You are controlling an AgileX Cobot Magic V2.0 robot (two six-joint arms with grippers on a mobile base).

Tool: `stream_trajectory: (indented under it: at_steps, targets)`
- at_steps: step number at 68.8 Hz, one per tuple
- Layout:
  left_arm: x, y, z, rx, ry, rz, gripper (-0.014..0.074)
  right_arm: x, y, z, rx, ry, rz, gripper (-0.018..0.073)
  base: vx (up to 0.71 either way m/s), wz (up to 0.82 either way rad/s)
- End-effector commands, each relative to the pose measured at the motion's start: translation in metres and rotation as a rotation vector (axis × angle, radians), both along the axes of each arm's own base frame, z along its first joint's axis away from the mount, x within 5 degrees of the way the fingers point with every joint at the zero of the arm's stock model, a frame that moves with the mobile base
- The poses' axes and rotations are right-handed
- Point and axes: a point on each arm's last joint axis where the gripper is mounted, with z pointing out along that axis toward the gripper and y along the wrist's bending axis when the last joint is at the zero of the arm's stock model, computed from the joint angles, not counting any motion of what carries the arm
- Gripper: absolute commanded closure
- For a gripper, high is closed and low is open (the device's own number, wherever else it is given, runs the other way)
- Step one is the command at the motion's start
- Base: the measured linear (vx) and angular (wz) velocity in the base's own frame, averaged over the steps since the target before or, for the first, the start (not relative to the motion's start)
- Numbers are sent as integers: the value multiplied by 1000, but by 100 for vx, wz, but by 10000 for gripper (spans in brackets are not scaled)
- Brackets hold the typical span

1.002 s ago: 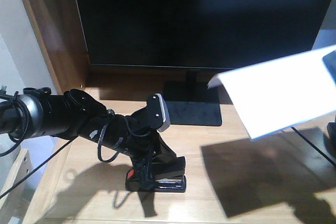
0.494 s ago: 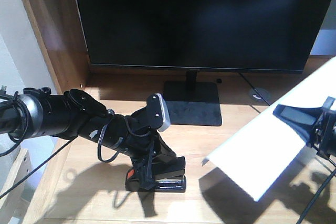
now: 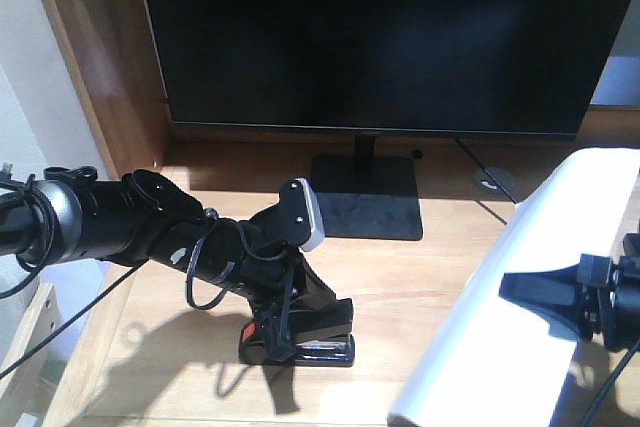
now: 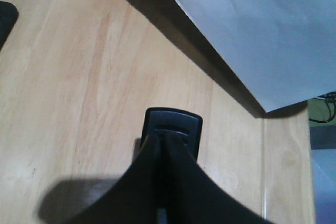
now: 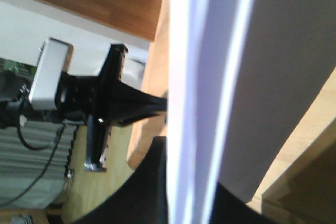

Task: Grab stapler and paper to desk for stapling
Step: 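Swing the white paper down with the right gripper beside the stapler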

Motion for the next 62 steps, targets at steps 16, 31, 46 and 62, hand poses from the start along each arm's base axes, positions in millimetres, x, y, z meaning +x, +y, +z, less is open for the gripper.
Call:
stream_trajectory:
  at_steps: [16,31,46,62]
  targets:
    - [0,-5,25,-73,-30,7,603,-8,33,15,78,-40,250,561,0,0]
    - [0,-5,25,-73,-30,7,603,-4,47,3,40,12,290,561,0,0]
    - [0,-5,25,-73,-30,7,603,8,50,-26,51,101,328,561,0,0]
    - [0,-5,25,-73,-30,7,603,15,48,-53,45,164,341,561,0,0]
